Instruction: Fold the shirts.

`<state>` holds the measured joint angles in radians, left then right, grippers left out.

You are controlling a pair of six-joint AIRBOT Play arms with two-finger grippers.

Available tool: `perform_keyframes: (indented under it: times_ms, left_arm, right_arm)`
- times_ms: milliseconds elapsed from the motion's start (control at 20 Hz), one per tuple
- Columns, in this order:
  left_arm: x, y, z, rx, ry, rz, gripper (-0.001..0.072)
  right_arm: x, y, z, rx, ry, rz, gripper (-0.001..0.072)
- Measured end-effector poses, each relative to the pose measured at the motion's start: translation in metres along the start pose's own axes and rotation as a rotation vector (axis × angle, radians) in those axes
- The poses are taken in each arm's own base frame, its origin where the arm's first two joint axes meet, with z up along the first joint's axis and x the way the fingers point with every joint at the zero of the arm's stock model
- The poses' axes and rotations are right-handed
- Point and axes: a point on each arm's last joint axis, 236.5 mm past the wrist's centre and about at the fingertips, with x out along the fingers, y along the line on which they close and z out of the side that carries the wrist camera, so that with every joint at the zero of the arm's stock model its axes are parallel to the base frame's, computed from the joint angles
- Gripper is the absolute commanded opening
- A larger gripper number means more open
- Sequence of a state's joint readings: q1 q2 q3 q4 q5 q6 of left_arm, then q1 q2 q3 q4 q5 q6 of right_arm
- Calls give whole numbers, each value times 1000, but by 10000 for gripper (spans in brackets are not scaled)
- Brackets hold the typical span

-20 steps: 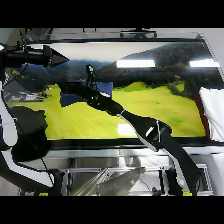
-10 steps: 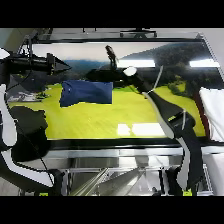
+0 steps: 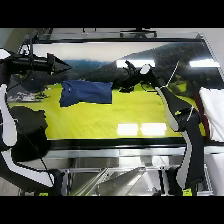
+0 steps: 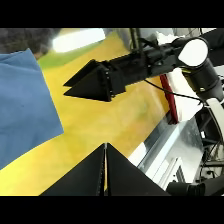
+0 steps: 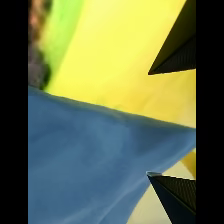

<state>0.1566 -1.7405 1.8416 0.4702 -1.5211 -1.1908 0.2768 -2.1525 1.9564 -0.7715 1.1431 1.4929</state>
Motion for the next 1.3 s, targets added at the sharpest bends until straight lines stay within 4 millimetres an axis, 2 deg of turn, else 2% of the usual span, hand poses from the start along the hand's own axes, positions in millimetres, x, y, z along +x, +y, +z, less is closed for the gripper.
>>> perform_keyframes:
  times_ms: [100,250,300,350,450,550,650,750,850,950,1100,1200,1300]
  left_arm:
    - [0,0,0,5,1,-1,1]
    - [0,-1,-2,12,10,-4,1]
    - [0,-1,-2,14,10,-4,1]
    - [0,-1,-3,14,13,-5,1]
    - [0,-1,-3,15,13,-5,1]
    - [0,-2,-5,15,20,-8,1]
    - [0,-2,-5,15,19,-8,1]
    - [0,-2,-6,14,24,-10,1]
    - [0,-3,-7,13,30,-12,1]
    - [0,-4,-9,5,40,-16,1]
    - [1,-6,-13,-1,57,-23,1]
    - [1,-7,-15,-11,64,-26,1]
    - [1,-7,-16,-21,69,-27,0]
  right_arm:
    - [21,6,-7,43,20,52,705]
    - [45,27,-15,58,35,140,693]
    - [50,33,-19,51,41,154,490]
    - [57,36,-21,44,40,158,120]
    - [63,47,-21,39,29,196,26]
    - [53,67,-12,21,-7,246,24]
    - [32,78,0,-15,-50,260,23]
    - [-16,94,24,-54,-133,267,23]
    - [-76,97,40,-78,-194,233,23]
    - [-151,95,49,-96,-267,171,21]
    - [-266,77,44,-99,-376,40,22]
    - [-345,62,33,-77,-475,-31,23]
    - [-413,39,19,-33,-576,-109,24]
